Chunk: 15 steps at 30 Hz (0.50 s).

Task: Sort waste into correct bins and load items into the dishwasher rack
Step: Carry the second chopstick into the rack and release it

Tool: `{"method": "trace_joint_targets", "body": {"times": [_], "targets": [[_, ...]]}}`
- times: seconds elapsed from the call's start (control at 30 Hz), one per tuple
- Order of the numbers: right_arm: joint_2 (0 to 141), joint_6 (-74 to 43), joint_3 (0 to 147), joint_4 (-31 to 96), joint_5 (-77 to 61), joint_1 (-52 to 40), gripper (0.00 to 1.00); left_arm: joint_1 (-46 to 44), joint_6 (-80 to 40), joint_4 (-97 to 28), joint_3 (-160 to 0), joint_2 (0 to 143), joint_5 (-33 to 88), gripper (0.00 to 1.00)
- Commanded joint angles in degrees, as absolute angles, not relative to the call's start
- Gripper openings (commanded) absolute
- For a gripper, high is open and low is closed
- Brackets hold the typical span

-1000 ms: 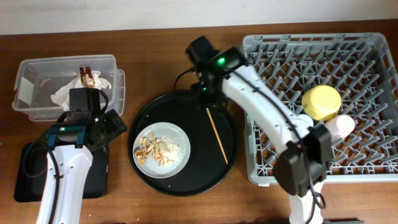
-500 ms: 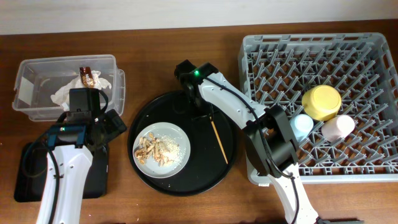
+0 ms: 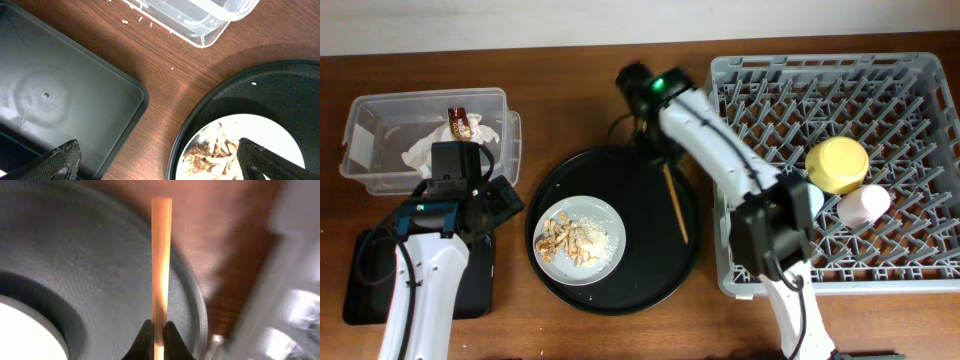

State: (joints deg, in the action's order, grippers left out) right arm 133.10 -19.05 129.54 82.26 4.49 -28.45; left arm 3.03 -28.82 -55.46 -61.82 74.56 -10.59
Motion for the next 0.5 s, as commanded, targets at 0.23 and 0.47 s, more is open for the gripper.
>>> {"method": "trace_joint_targets", "body": {"times": [0.23, 0.47], "targets": [[127.2, -10.3, 133.6, 82.8, 8.8, -10.5, 0.18, 3.2, -29.5, -55.4, -62.1, 74.3, -11.2, 0.99], [126.6, -14.4, 128.9, 84.1, 4.7, -10.5, 0.39, 3.2, -29.5, -55.4, -62.1, 74.3, -11.2, 0.99]]}}
